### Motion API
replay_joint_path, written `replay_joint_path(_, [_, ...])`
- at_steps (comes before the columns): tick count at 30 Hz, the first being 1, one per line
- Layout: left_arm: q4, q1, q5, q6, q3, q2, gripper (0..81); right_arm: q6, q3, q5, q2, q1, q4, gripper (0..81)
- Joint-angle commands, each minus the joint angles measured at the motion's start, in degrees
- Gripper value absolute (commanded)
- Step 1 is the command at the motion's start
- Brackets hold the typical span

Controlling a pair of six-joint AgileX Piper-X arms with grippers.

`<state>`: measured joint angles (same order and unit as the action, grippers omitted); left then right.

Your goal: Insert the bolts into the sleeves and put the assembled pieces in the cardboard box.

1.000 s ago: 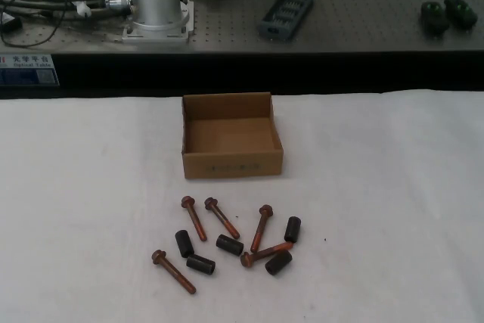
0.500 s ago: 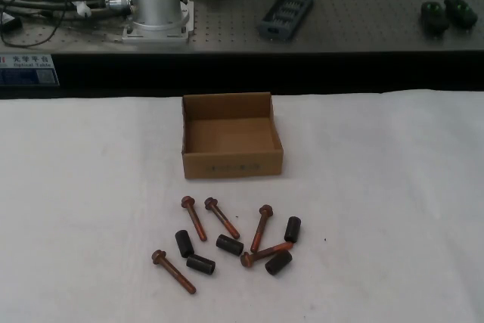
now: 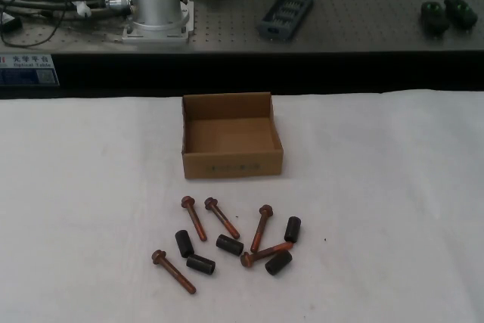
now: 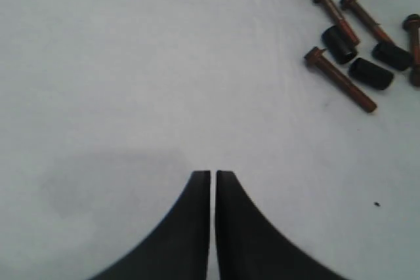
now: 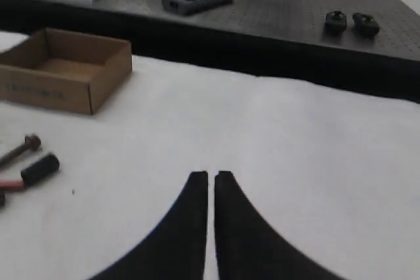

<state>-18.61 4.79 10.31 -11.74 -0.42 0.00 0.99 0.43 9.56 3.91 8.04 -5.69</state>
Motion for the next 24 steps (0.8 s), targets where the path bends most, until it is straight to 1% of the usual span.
replay_joint_path(1, [2.7, -0.13, 8.66, 0.09, 0.42, 0.0, 2.3, 0.62, -0.43, 0.44, -0.5, -0.26, 1.31, 3.8])
replay_joint_path(4, [2.55, -0.13, 9.75, -0.11, 0.42, 0.0, 2.3, 4.7, -0.43, 0.44, -0.5, -0.26, 3.31, 3.8])
replay_joint_path(6, [2.56, -0.13, 9.75, -0.24, 0.42, 0.0, 2.3, 7.59, -0.43, 2.49, -0.2, -0.02, 3.17, 3.8])
replay_joint_path(10, [2.39, -0.13, 9.75, -0.11, 0.23, 0.0, 2.3, 9.55, -0.43, 13.65, 2.19, 0.16, 1.65, 3.8])
replay_joint_path(12, [2.24, -0.13, 9.75, 0.22, -1.1, 0.0, 2.3, 11.06, -1.06, 16.27, 4.71, 0.16, 1.32, 3.8])
replay_joint_path(19, [0.1, -0.13, 9.75, 0.11, -5.25, 0.0, 2.3, 11.87, -7.96, 25.26, 17.9, 0.46, 1.32, 3.8])
replay_joint_path(22, [-3.31, -0.13, 9.75, 0.11, -7.88, 0.82, 2.3, 11.87, -12.38, 26.18, 25.54, 2.6, 0.85, 3.8])
replay_joint_path(24, [-4.06, -0.13, 9.75, 0.11, -9.8, 3.4, 2.3, 12.16, -16.02, 25.6, 30.84, 5.33, -0.73, 3.8])
